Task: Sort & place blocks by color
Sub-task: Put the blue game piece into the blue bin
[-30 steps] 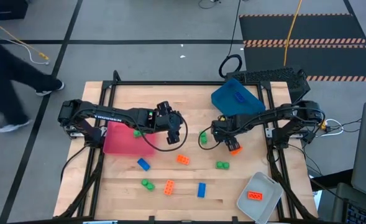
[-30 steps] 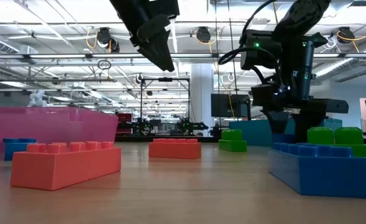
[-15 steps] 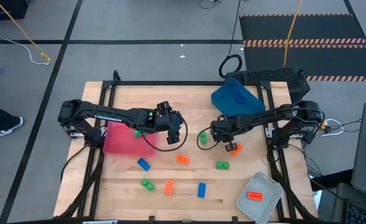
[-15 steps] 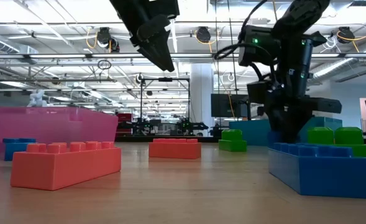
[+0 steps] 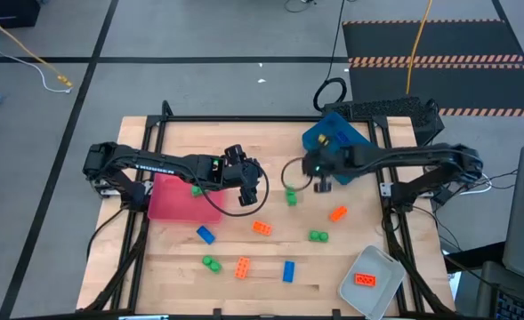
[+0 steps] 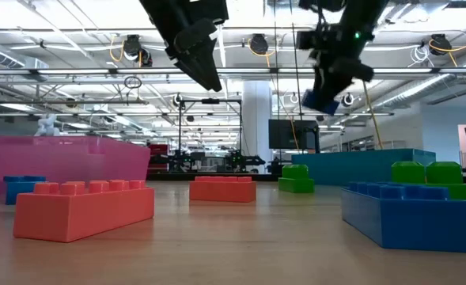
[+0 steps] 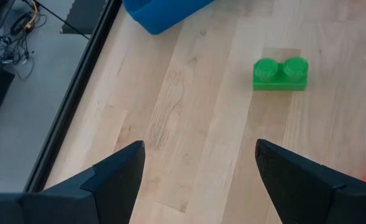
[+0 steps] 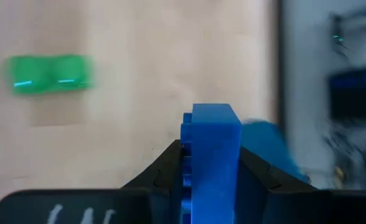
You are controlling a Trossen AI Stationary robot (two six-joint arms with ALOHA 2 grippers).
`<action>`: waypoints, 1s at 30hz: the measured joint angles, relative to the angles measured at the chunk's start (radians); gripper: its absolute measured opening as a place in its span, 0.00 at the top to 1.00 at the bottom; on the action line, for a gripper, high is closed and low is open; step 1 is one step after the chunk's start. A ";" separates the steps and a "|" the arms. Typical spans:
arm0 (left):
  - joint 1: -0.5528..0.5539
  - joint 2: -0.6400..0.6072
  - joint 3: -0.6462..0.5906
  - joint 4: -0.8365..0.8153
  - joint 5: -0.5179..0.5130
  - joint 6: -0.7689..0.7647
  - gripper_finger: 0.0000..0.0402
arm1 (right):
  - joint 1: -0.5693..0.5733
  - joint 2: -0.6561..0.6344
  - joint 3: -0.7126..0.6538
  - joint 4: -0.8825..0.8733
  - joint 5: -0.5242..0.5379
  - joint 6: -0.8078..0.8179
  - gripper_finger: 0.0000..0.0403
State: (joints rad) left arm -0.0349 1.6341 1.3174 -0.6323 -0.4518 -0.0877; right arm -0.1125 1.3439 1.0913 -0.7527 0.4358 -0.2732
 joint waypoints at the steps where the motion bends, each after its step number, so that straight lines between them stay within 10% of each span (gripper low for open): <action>1: 0.000 0.000 0.000 0.000 0.000 -0.001 0.23 | -0.015 -0.016 0.014 -0.020 0.026 0.015 0.79; 21: -0.001 0.000 0.000 0.000 0.000 -0.003 0.23 | -0.348 -0.066 -0.025 -0.242 -0.045 0.238 0.79; 30: -0.001 0.000 0.000 0.001 0.000 -0.012 0.23 | -0.366 -0.070 -0.071 -0.168 -0.045 0.238 0.39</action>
State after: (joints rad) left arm -0.0360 1.6341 1.3174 -0.6316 -0.4515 -0.0998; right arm -0.4782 1.2739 1.0206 -0.9203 0.3910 -0.0353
